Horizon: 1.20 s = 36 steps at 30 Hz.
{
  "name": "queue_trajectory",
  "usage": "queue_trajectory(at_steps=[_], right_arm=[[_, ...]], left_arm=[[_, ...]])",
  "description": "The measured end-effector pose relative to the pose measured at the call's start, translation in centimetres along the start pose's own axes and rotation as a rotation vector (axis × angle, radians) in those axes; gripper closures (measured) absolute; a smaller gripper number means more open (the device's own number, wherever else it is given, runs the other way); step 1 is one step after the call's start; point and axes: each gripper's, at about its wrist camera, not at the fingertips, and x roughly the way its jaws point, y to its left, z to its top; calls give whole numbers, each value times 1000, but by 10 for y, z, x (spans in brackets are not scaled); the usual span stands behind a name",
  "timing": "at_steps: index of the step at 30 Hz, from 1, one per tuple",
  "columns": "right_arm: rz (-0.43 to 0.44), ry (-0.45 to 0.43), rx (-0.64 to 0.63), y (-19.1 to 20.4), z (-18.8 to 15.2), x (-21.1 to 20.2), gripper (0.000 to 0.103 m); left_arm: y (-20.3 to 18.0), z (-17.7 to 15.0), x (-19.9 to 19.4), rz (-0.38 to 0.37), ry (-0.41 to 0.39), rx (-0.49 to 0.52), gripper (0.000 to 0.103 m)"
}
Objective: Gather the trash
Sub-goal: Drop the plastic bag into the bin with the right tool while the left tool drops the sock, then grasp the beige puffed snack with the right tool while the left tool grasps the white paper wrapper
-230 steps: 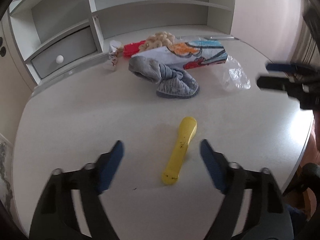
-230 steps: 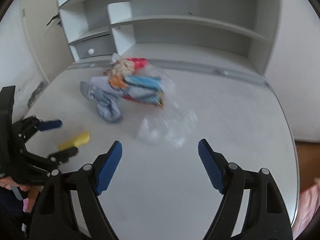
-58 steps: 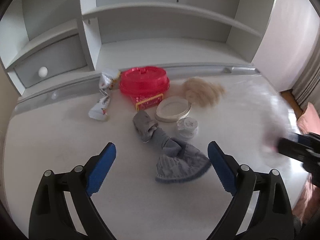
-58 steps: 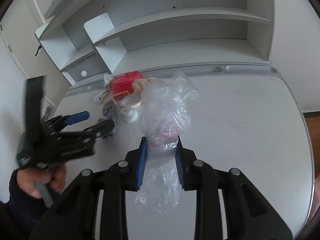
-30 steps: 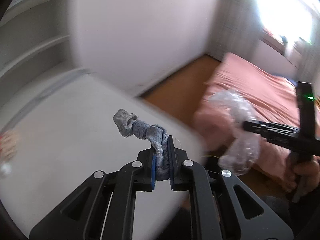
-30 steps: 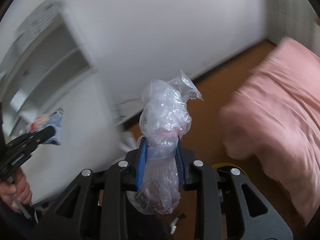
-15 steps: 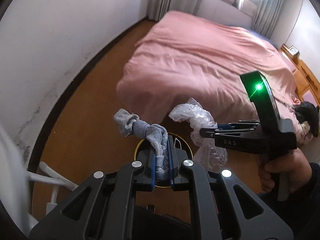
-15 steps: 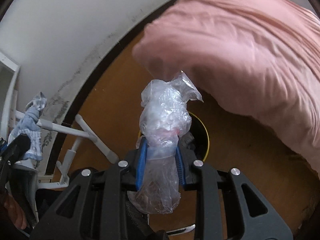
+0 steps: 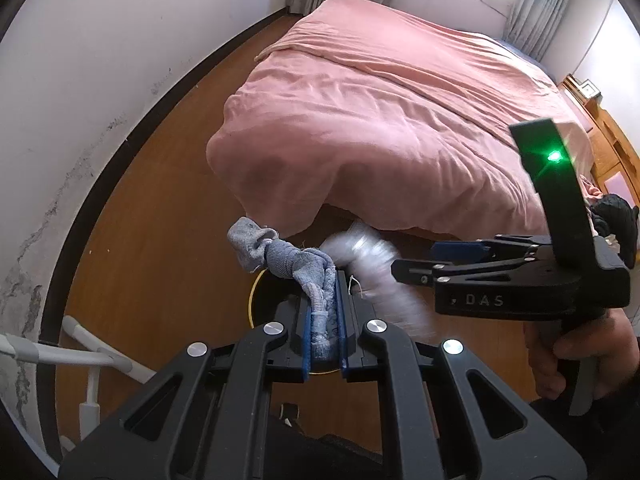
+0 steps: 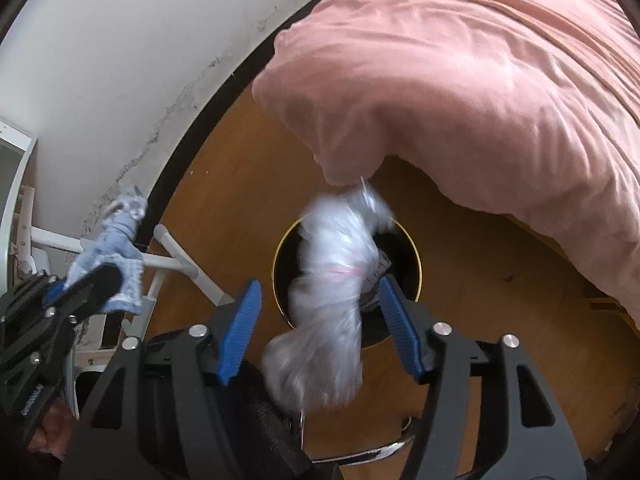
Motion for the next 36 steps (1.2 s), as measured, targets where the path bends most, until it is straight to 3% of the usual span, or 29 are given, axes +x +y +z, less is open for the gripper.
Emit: queue_trajectory(at_steps=[16,18,19,20,22,36], right_arm=[[-22,-156,113,-23,12,-34,41],[-22,-172,130,-28,10,-40,41],[-21,-179,136,-29,10,-42,41],[-19,-187,143,-31,10,-45,41],[-15,-205,154,-34,10,-51,41],[-14,-247,147,-26,8,-66,41]], left_arm=[[-27,4,33,-7,52,70,94],[-32,6,33,5,52,85,89],[-34,7,32,13,51,89,76],[-37,7,29,20,43,91,56],[-40,8,22,28,10,98,41],[-47,10,-16,78,-45,115,37]])
